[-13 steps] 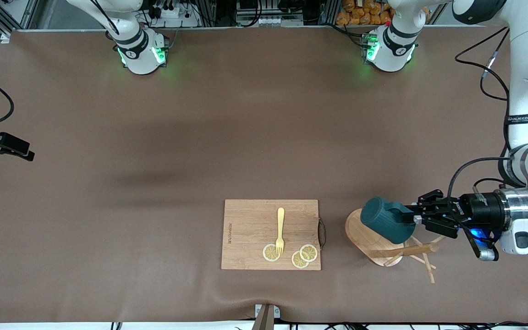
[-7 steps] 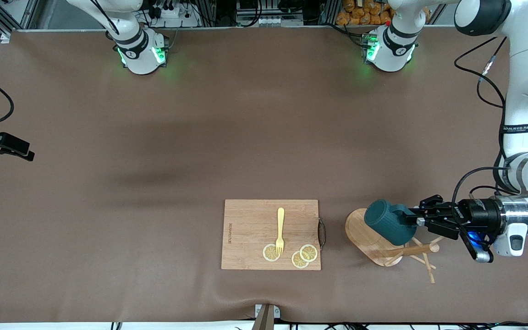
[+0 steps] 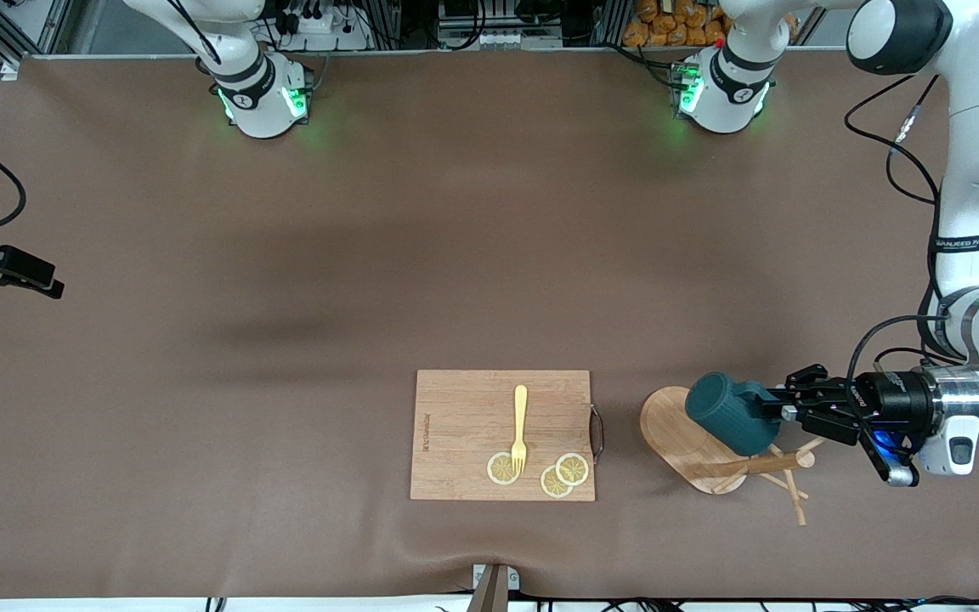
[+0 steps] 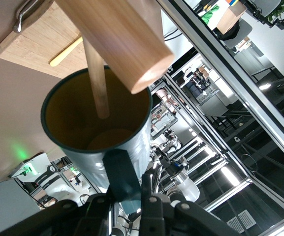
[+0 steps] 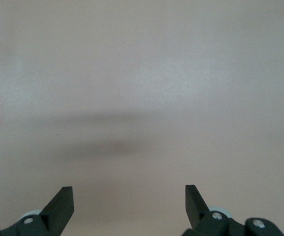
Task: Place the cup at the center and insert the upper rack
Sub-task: 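Lower the mug onto a peg of the mug tree with the left gripper, then open the left gripper to release the mug on the tree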
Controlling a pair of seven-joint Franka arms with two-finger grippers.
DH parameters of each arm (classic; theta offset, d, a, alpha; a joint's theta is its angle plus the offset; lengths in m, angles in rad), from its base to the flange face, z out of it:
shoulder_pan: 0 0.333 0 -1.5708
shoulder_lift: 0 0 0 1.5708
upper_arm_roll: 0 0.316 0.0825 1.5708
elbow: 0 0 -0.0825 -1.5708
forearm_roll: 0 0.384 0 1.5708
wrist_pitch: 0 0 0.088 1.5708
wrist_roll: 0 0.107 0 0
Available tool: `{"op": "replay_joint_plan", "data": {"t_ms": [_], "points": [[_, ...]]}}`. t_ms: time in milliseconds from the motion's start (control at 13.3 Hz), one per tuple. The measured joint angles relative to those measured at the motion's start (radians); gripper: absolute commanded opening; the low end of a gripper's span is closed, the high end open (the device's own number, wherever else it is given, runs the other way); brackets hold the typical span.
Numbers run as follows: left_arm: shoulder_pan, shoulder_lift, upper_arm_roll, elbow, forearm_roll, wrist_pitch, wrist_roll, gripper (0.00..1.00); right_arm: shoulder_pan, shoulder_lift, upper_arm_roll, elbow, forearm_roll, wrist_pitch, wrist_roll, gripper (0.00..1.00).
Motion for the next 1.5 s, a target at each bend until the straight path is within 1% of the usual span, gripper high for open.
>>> {"op": "replay_joint_plan", "data": {"t_ms": [526,1502], "points": [[0.007,0.023,0.014,-0.001,0.000,-0.001,0.062,0.00,0.000,0.000,0.000,0.019,0.000,0.002,0.000,1.00],[0.021,0.039,0.021,-0.001,-0.011,-0.001,0.082,0.00,0.000,0.000,0.000,0.023,0.000,0.002,0.000,1.00]]}}
